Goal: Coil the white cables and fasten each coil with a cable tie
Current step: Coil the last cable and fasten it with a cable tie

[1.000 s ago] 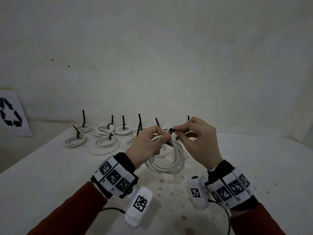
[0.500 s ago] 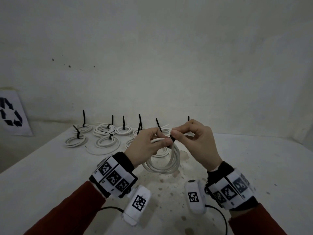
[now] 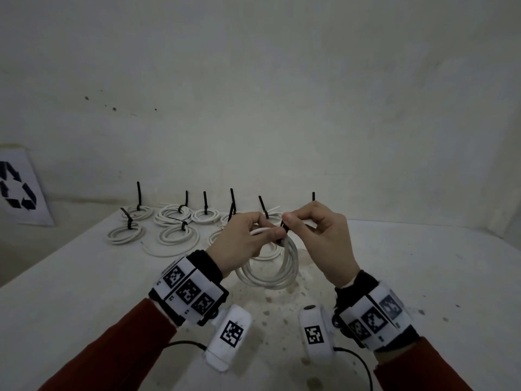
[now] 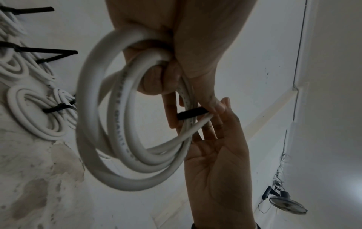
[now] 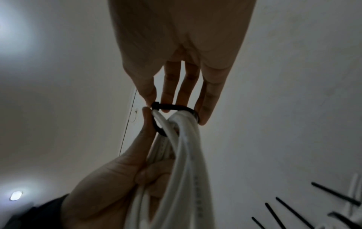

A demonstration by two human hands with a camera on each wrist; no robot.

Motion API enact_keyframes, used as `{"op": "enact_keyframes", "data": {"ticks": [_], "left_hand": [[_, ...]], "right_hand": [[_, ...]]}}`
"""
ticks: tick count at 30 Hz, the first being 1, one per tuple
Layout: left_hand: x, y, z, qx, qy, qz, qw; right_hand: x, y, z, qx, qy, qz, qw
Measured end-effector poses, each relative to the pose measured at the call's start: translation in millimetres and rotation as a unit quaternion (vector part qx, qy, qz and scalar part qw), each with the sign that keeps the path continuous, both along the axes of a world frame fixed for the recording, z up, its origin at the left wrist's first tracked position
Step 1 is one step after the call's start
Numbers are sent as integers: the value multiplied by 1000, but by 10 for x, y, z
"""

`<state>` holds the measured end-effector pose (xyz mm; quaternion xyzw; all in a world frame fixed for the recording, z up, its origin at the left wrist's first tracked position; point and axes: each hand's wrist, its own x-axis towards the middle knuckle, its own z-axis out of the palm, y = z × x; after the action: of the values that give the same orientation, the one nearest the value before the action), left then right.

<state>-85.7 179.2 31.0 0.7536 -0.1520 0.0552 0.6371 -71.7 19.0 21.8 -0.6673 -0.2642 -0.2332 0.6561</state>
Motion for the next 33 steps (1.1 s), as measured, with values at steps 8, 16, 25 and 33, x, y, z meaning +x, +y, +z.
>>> {"op": "enact_keyframes", "data": {"ticks": [8,16,25,33], "left_hand": [[-6,-8,-19,56,-25,6,998],[11,-5,41,41,-22,-3,999],[22,-33,-21,51,-21,-3,998],[186,126,-122,115,-114,113,980]], "right_hand": [[72,16,-23,144,118,101,977],[56,-78,25,79,118,104,984],[44,13,27,191,195,166,948],[21,23,37,34,248,28,968]]}}
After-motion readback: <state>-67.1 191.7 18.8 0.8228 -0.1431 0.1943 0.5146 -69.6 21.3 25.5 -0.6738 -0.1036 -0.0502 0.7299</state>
